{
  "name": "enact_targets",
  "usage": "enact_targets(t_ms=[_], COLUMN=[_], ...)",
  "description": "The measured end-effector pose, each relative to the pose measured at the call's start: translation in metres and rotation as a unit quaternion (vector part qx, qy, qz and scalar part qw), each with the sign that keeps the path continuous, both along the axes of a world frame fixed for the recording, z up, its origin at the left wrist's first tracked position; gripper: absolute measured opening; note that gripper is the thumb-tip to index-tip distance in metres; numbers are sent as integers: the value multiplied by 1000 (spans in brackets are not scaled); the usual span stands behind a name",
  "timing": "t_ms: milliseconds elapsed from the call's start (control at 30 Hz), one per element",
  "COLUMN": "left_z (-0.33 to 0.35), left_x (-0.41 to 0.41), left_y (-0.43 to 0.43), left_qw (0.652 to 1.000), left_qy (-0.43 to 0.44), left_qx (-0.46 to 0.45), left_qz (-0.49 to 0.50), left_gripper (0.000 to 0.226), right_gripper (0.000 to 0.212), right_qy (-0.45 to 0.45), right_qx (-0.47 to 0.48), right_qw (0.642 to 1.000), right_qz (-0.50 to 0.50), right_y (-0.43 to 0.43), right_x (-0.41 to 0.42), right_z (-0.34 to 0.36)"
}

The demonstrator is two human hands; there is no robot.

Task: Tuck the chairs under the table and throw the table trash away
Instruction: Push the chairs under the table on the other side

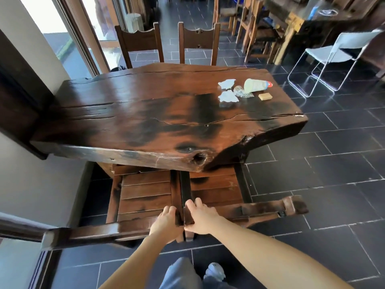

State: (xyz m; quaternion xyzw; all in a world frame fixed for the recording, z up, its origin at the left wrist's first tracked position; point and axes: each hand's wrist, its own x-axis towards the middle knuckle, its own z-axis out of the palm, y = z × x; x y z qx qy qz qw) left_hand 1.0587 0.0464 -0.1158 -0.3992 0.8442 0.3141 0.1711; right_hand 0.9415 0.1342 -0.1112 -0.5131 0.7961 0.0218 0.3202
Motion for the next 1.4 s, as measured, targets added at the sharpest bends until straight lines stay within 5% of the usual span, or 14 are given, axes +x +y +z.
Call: enact_targets(t_ms=[167,333,467,567,1067,1400], left_z=[5,53,92,114,158,138], left_x=[-4,-43,-94,-138,-407,-533], left_y=[-20,-34,-17,21,294,345], left_qw=[999,990,945,917,818,867], left_qy=[-16,112,177,211,319,285], left_qx=[40,-40,-169,-182,-190,-166], left_qz=[-5,-82,-215,-285,-440,-373], left_gripper=[42,56,65,71,71,74], right_gripper=[51,48,67,82,77,64], right_qy=[-104,46,128,161,277,265], right_qx=[-36,-166,-204,-214,-159,-145], right_qw=[988,974,946,924,844,861], right_qz=[-104,-145,-219,-271,-432,-409], right_y=[5,16,45,86,387,469], right_x=[-22,-54,-67,-87,-274,-429], right_z=[21,51,73,86,129,132])
